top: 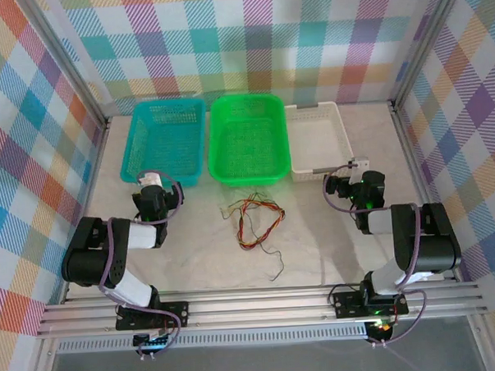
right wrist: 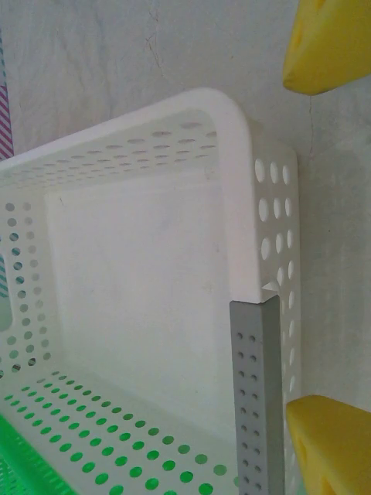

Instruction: Untangle the cables

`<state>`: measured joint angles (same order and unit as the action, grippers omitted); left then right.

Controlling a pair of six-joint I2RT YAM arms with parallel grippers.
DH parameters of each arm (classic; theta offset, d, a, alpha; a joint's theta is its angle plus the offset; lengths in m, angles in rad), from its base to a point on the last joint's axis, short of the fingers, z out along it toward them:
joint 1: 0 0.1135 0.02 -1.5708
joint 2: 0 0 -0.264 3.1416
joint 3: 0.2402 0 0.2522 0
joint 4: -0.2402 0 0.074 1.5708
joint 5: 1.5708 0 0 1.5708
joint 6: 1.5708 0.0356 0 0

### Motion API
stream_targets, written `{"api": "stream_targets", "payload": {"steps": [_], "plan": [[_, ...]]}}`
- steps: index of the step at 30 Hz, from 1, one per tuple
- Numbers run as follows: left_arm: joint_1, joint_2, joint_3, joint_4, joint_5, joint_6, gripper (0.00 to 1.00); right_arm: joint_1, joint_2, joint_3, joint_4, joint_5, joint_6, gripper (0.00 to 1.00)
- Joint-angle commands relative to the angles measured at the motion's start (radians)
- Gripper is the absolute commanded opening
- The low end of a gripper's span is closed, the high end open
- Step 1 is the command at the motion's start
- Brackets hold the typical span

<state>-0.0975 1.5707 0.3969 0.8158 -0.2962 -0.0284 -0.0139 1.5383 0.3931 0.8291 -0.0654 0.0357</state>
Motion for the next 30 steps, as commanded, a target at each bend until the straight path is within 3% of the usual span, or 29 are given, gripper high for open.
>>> {"api": "stream_targets", "payload": {"steps": [1,23,26,30], "plan": [[-0.001,-0.009,-0.003,0.035,0.004,0.014,1.00,-0.001,-0.003,0.016,0.007,-0.015,-0.023,1.00],[-0.001,-0.011,-0.002,0.034,0.004,0.014,1.00,0.001,-0.008,0.015,0.014,0.016,-0.013,1.00],[-0.001,-0.011,-0.002,0.034,0.004,0.014,1.00,0.000,-0.116,0.010,-0.080,0.135,0.033,1.00],[-0.002,-0.010,-0.003,0.034,0.004,0.013,1.00,0.002,-0.306,-0.011,-0.205,0.168,0.048,1.00]]}}
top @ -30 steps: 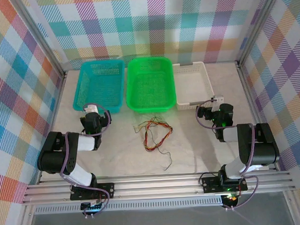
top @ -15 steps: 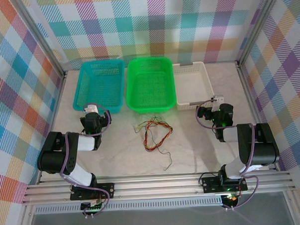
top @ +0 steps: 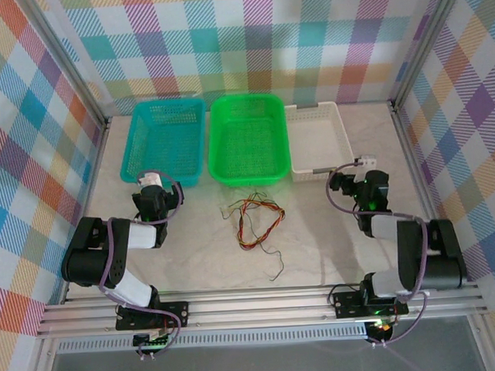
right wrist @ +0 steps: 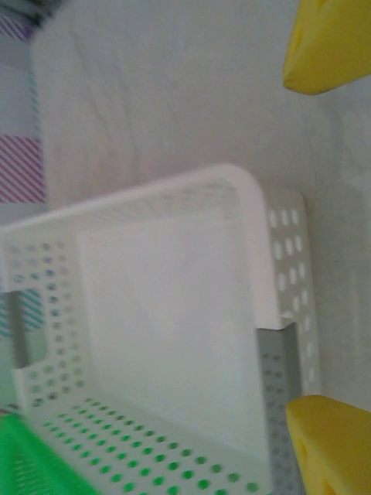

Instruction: Untangle the cables

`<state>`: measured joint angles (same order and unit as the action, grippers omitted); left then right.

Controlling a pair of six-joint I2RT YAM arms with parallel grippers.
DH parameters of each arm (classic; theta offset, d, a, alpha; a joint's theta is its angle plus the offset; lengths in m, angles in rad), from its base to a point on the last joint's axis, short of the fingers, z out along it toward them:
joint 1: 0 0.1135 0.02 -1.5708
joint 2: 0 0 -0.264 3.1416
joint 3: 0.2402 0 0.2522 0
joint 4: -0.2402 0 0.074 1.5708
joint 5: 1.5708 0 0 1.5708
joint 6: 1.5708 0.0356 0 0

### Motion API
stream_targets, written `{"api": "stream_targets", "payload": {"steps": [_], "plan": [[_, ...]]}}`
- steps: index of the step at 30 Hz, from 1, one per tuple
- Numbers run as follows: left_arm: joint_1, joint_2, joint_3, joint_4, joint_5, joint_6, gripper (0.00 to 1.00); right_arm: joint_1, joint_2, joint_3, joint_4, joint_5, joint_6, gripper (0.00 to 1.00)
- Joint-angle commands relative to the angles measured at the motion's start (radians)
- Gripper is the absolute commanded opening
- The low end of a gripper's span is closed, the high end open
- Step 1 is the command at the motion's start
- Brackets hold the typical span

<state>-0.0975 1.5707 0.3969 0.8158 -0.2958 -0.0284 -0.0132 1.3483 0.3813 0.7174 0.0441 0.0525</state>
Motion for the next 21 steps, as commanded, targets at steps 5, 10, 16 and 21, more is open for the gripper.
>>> {"api": "stream_targets", "payload": {"steps": [5,10,16,21], "plan": [[-0.002,-0.010,-0.003,0.034,0.004,0.014,1.00,0.007,-0.371,0.084,-0.365,0.035,0.120,1.00],[-0.001,-0.010,-0.003,0.037,0.003,0.014,1.00,0.048,-0.507,0.160,-0.529,-0.086,0.251,1.00],[-0.001,-0.010,-0.003,0.035,0.004,0.013,1.00,0.052,-0.511,0.275,-0.714,-0.395,0.469,1.00],[-0.001,-0.011,-0.003,0.035,0.006,0.015,1.00,0.094,-0.437,0.200,-0.658,-0.441,0.672,1.00]]}}
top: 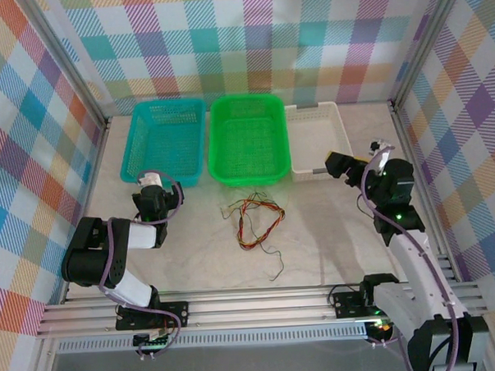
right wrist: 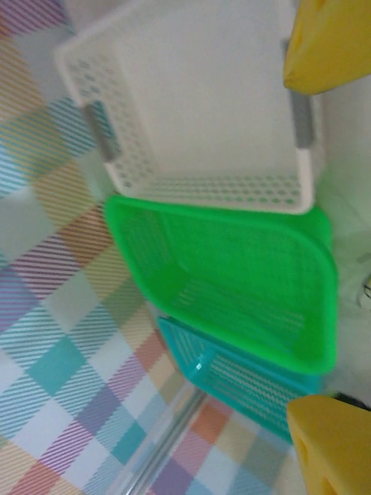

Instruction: Untangle the cables

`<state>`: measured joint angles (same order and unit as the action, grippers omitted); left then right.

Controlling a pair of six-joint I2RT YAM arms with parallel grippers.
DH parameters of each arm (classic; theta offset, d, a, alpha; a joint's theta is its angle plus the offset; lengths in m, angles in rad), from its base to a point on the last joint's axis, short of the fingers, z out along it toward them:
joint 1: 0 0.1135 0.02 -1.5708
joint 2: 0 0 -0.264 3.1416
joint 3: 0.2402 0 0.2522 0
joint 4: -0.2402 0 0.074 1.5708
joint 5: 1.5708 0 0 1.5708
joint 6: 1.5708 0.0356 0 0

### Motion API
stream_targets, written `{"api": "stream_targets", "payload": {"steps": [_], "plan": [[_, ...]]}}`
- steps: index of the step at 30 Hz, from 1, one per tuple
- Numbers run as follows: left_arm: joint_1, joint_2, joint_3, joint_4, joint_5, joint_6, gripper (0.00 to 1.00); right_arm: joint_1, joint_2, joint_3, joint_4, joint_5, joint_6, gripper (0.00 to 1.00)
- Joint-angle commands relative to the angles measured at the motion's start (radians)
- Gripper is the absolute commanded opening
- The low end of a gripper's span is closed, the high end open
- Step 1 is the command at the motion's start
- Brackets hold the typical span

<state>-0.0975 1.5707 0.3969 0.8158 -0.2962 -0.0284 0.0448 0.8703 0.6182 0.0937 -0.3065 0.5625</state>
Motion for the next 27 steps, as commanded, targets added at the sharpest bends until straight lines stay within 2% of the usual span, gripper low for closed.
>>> {"api": "stream_targets", "payload": {"steps": [1,5,6,9,11,14,18,22,25,27], "plan": [[-0.002,-0.010,-0.002,0.034,0.004,0.014,1.00,0.079,0.045,-0.050,-0.047,-0.034,0.159,1.00],[-0.001,-0.011,-0.003,0.034,0.005,0.013,1.00,0.387,0.041,-0.118,-0.074,0.369,0.046,1.00],[-0.001,-0.011,-0.003,0.034,0.005,0.014,1.00,0.420,0.067,-0.119,-0.091,0.401,0.056,1.00],[-0.002,-0.010,-0.003,0.034,0.005,0.014,1.00,0.459,0.155,-0.110,-0.140,0.386,0.097,1.00],[-0.001,-0.010,-0.003,0.034,0.003,0.014,1.00,0.520,0.197,-0.114,-0.152,0.423,0.107,1.00],[-0.001,-0.010,-0.002,0.034,0.004,0.014,1.00,0.627,0.242,-0.140,-0.121,0.494,0.158,1.00],[-0.001,-0.011,-0.001,0.033,0.005,0.015,1.00,0.744,0.341,-0.153,-0.038,0.515,0.222,0.99],[-0.002,-0.010,-0.003,0.034,0.005,0.015,1.00,0.810,0.418,-0.150,0.070,0.529,0.243,0.97],[-0.001,-0.012,-0.002,0.034,0.005,0.014,1.00,0.828,0.485,-0.133,0.125,0.514,0.252,0.92],[-0.001,-0.012,-0.004,0.034,0.006,0.013,1.00,0.840,0.533,-0.118,0.163,0.513,0.254,0.85]]}}
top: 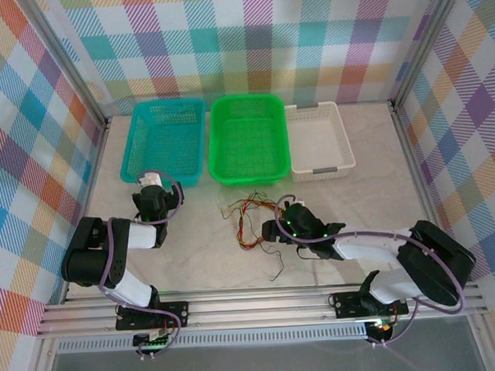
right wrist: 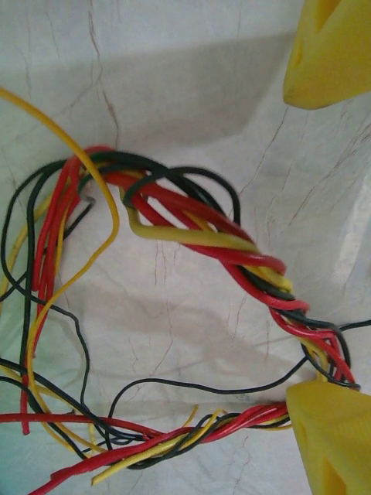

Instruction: Untangle the cables

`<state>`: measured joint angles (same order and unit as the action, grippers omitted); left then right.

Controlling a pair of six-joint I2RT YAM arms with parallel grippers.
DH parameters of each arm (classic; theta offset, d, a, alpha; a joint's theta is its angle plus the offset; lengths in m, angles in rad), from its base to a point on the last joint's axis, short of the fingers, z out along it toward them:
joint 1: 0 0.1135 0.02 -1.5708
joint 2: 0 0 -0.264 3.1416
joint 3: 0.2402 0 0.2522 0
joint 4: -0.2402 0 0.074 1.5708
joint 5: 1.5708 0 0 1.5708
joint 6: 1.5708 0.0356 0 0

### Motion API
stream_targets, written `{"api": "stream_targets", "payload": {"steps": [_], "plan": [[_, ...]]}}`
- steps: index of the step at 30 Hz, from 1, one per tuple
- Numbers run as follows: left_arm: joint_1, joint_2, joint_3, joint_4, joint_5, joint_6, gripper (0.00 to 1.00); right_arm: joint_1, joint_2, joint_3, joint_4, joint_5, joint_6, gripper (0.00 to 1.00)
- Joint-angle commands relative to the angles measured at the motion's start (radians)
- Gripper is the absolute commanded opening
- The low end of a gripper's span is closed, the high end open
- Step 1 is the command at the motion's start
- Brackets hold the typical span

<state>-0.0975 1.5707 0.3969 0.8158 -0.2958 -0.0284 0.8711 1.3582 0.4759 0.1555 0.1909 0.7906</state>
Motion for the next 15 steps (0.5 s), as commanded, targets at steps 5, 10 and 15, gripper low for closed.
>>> {"api": "stream_targets", "payload": {"steps": [5,10,15], "plan": [[-0.001,-0.012,-0.004,0.037,0.005,0.014,1.00,0.039,0.128,0.050,0.202,0.011,0.035,0.71],[-0.001,-0.035,0.007,-0.010,-0.007,0.007,1.00,0.060,0.172,0.062,0.289,0.047,0.024,0.62],[0.001,-0.091,0.053,-0.134,-0.002,0.005,1.00,0.061,0.233,0.095,0.348,0.026,0.015,0.49]]}}
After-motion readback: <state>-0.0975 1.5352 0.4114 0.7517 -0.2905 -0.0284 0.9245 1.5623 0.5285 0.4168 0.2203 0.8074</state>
